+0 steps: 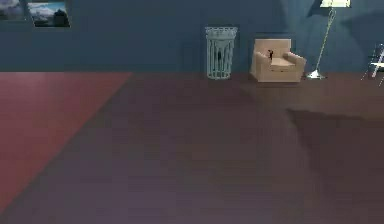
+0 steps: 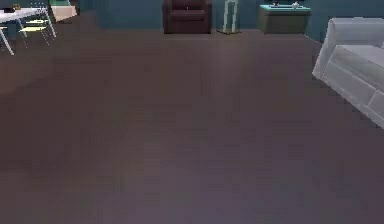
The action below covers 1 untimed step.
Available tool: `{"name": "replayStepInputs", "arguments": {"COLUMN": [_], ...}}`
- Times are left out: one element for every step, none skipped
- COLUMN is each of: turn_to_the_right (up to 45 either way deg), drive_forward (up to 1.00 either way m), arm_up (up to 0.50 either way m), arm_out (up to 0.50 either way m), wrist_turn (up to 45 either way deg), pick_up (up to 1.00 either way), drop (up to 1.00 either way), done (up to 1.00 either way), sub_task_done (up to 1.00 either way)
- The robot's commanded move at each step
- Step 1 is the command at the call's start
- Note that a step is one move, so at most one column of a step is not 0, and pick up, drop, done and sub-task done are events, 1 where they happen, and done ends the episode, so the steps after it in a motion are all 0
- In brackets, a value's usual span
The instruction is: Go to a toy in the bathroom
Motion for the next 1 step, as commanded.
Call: {"name": "replayStepInputs", "arguments": {"turn_to_the_right": [45.0], "drive_forward": [0.00], "arm_up": [0.00], "arm_out": [0.00], "wrist_turn": [0.0], "pick_up": [0.00], "drop": [0.00], "done": [0.00], "sub_task_done": [0.00]}}
